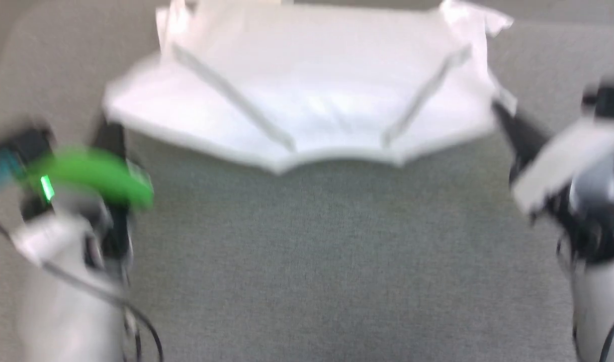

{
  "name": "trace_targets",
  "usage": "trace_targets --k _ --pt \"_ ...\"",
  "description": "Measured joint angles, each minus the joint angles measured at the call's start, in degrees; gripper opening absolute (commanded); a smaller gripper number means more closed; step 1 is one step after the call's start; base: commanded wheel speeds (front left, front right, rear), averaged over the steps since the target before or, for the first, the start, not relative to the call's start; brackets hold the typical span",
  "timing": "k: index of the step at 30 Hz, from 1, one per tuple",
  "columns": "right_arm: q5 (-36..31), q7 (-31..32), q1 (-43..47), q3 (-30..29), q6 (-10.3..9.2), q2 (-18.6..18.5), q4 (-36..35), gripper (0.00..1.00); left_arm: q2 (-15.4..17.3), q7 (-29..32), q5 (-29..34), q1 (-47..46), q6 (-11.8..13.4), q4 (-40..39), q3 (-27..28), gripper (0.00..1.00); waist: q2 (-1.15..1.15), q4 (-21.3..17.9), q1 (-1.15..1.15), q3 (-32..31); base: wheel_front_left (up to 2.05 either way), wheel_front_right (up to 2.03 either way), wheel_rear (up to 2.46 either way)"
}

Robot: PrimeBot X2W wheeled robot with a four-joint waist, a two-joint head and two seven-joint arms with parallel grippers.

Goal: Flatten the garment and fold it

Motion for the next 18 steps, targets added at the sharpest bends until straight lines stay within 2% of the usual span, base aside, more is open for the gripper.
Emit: trace_targets --k 5,10,14,18 --pt "-1.6 -2.1 13.1 -1.5 0.0 1.3 -2.9 0.0 -2.5 1.4 -0.8 15.4 3.9 -5.7 0.5 0.0 0.0 0.0 0.0 -5.0 0.0 0.0 0.0" --pt "-5.8 -2.9 26.8 -3.6 0.0 3.4 -4.8 0.0 -2.6 7.5 -0.2 28.6 6.4 -7.9 -2.0 0.0 0.0 0.2 0.0 -10.3 0.0 0.0 0.0" --pt "-8.0 0.2 33.6 -4.8 0.0 4.6 -7.6 0.0 -1.7 12.6 1.0 32.8 8.1 -8.6 -4.7 0.0 0.0 0.5 0.0 -13.1 0.0 0.0 0.0" --pt "-11.1 6.4 39.2 -6.8 0.0 5.7 -11.8 0.0 0.9 20.8 4.0 36.3 11.7 -9.7 -7.3 0.0 0.0 0.7 -0.01 -15.4 0.0 0.0 0.0"
